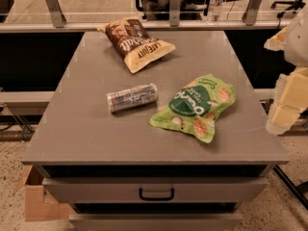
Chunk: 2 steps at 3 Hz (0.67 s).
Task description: Place redbull can upright
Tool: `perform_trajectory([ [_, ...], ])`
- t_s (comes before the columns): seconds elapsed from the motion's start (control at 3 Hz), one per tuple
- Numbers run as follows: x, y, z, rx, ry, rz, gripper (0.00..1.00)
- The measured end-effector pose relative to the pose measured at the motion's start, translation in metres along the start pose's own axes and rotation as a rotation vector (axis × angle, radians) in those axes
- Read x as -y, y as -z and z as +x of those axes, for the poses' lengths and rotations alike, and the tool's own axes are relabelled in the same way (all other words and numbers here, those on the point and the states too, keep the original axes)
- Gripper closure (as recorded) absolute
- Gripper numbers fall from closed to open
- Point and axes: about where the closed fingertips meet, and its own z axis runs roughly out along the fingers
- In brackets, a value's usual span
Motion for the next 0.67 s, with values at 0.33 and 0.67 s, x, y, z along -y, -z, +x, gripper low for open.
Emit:
perform_trajectory([
  [0.33,0.0,0.0001,-0.0001,0.0,0.0,0.0,0.0],
  [0.67,0.0005,0.0009,-0.006,0.004,0.013,0.003,0.0],
])
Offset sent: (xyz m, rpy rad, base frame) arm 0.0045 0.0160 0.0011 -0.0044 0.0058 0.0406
